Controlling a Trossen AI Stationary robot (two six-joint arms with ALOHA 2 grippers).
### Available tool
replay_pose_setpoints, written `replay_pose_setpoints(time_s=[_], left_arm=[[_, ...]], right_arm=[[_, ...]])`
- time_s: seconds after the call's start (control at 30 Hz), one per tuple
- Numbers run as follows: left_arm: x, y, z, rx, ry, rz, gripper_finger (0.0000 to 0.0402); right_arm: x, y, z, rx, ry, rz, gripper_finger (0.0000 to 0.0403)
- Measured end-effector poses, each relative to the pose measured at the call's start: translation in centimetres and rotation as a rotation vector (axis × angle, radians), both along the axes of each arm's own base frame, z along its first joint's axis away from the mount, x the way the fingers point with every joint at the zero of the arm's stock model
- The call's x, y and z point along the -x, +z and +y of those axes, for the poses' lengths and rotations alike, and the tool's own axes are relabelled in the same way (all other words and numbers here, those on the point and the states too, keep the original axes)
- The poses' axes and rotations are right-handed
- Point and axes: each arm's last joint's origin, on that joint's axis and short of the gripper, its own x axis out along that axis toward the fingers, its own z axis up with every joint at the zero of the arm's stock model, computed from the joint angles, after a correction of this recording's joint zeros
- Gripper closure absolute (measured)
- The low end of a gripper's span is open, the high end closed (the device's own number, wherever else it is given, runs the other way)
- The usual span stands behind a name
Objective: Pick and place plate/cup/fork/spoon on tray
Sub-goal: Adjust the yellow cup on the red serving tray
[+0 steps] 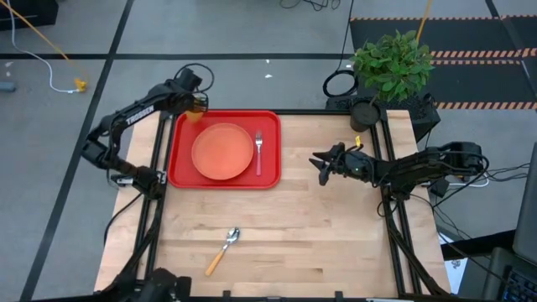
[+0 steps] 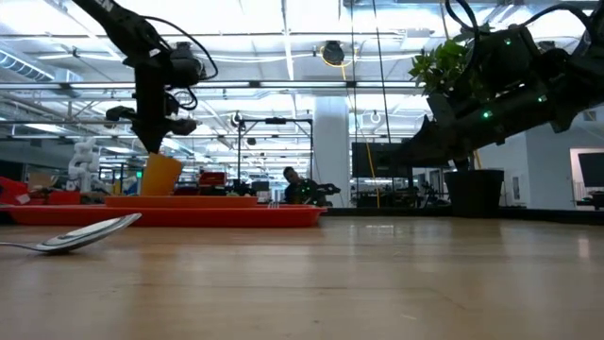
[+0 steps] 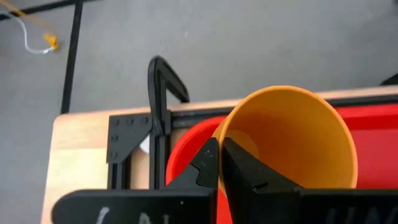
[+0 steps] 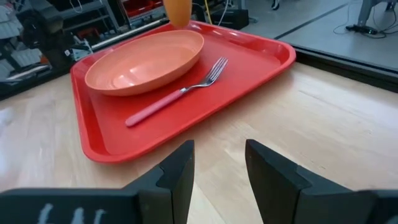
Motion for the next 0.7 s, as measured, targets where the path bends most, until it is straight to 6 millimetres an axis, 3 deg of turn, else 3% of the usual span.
replay_pose_setpoints(time_s=[0.3,0.7], left_arm=[[0.9,0.9,-1.8,-0.104,-0.056,-0.093,0.0389],[1.0,-1.1,-2.1,-0.111,-0.042,-0.102,0.0389]], right_arm=[[-0.1,0.4,0.0,0.039,0.010,-0.027,0.0266],[-0.1,0.4,0.0,0.026,0.006,-0.035,0.0266]])
